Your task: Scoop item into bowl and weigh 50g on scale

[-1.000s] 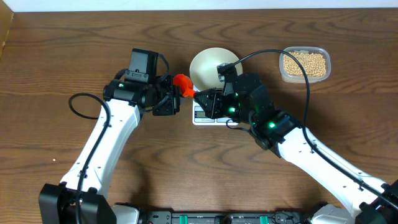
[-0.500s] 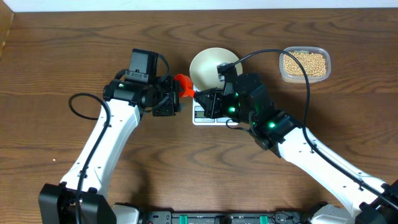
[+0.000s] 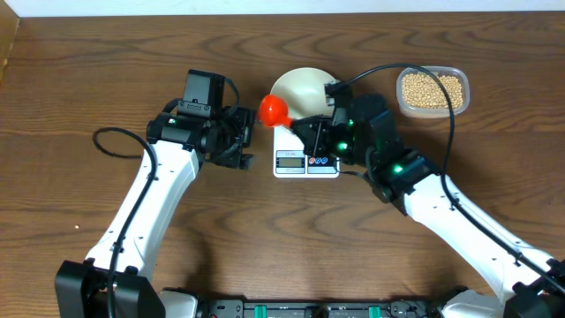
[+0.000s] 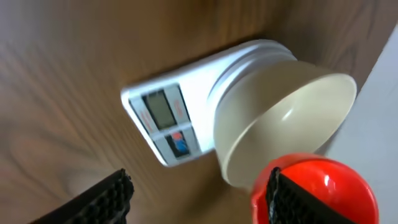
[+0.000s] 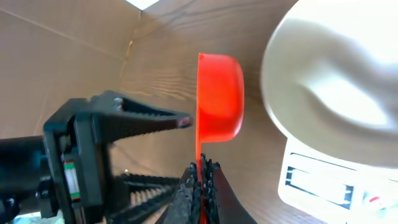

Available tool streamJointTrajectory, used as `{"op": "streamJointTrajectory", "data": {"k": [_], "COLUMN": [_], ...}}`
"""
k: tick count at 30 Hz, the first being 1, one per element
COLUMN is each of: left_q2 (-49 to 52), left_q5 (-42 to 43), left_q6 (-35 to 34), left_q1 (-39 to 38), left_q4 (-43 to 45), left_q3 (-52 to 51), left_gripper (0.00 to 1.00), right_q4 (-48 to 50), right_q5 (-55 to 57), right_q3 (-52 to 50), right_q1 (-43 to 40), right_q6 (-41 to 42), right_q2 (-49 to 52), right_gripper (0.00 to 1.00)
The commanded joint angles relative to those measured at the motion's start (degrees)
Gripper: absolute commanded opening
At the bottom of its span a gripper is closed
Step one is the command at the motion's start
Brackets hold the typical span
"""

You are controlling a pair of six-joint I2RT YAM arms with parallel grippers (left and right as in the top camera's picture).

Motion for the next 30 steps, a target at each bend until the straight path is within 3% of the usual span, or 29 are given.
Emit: {"op": "streamJointTrajectory", "data": {"k": [1, 3, 7, 18, 20, 26, 30], "left_q2": [-0.39, -0.39, -0.39, -0.39, -0.42, -1.75, -4.87], "left_q5": [-8.09, -11.39, -14.19, -11.87, -9.77, -8.11, -8.48], "left_q6": [22.03, 30.25, 37.53, 58.64, 62.01, 65.53, 65.53], "left_q1": [0.0, 0.0, 0.0, -0.13, -0.13, -1.62, -5.46], "left_q4": [-0.37, -0.35, -0.39, -0.2, -0.2, -0.35, -0.59], "left_q3": [0.61, 0.61, 0.61, 0.61, 0.61, 0.61, 0.61], "left_gripper": [0.7, 0.68, 0.66, 0.66, 0.6, 0.48, 0.45], "right_q4": [-0.9, -0.87, -0.92, -9.44, -11.02, -15.43, -18.53], "right_q5": [-1.95, -3.48, -5.92, -9.88, -11.21, -14.56, -15.91], "right_q3": [1.07, 1.07, 1.07, 1.07, 1.07, 1.07, 1.07], "right_q1": [-2.62, -4.09, -6.82, -14.45, -16.87, -25.4, -32.3], "right_q6": [-4.87, -6.19, -10.99, -16.04, -16.85, -18.53, -18.93], "right_q2": [-0.9, -1.51, -3.37, -9.64, -11.06, -14.64, -16.06], "right_gripper": [0.01, 0.01, 0.01, 0.01, 0.01, 0.01, 0.01]}}
